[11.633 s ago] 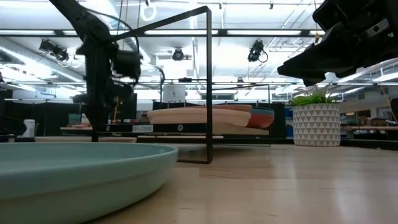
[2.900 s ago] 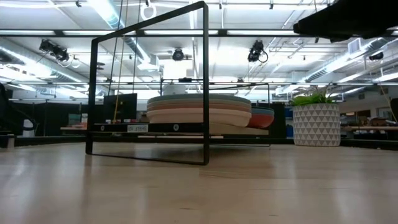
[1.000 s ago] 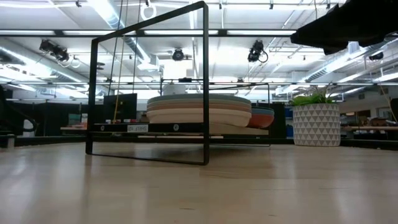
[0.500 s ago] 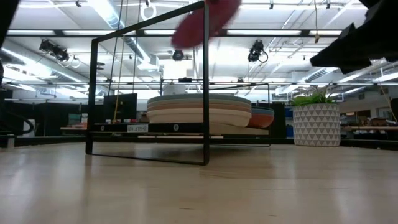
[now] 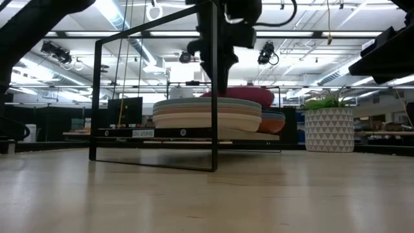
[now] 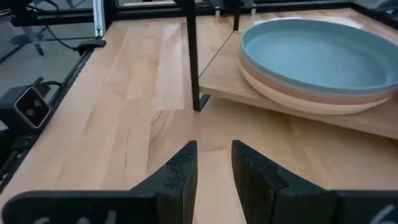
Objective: Place and stack plates onto a shelf
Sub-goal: Stack the pink plate on top of the dark blue plate on the shelf, then return to Home Position
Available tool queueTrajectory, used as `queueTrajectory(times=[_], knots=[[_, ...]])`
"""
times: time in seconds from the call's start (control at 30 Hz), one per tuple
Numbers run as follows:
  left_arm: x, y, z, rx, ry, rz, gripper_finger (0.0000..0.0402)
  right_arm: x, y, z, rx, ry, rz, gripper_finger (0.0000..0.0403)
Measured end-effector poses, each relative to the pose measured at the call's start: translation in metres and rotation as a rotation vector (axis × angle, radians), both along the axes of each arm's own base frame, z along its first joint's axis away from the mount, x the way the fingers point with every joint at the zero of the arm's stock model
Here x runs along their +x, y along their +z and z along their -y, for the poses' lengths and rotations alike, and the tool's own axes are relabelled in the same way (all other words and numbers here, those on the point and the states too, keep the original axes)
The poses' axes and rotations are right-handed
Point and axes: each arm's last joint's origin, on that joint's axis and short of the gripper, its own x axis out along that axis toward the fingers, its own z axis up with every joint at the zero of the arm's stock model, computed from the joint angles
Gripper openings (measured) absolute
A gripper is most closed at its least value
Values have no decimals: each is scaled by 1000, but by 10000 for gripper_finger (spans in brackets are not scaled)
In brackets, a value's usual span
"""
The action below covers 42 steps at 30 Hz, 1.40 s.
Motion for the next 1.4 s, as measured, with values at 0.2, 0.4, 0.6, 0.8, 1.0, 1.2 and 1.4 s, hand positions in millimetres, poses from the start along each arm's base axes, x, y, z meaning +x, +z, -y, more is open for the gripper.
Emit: queueTrajectory(times=[0.2, 0.4, 0.6, 0.8, 1.0, 1.2, 1.4], knots=[[2, -7, -11, 100, -178, -59, 24, -1, 0, 0, -9, -19, 8, 105], [1, -6, -14, 135, -166, -67, 96, -2, -2, 1, -6, -38, -4, 105], [-3, 2, -7, 122, -26, -32, 160, -3, -2, 0, -7, -34, -2, 105], [-24, 42, -7, -59, 124, 107, 131, -7, -2, -3, -26, -32, 11, 105], [-62, 42, 0, -107, 188, 133, 87, -8, -1, -5, -36, -28, 17, 105], [-120, 34, 8, -164, 235, 324, 58, -8, 0, -5, -69, -2, 23, 105], [-178, 29, 17, -206, 276, 560, 51, -3, 12, -10, -38, 23, 117, 105]])
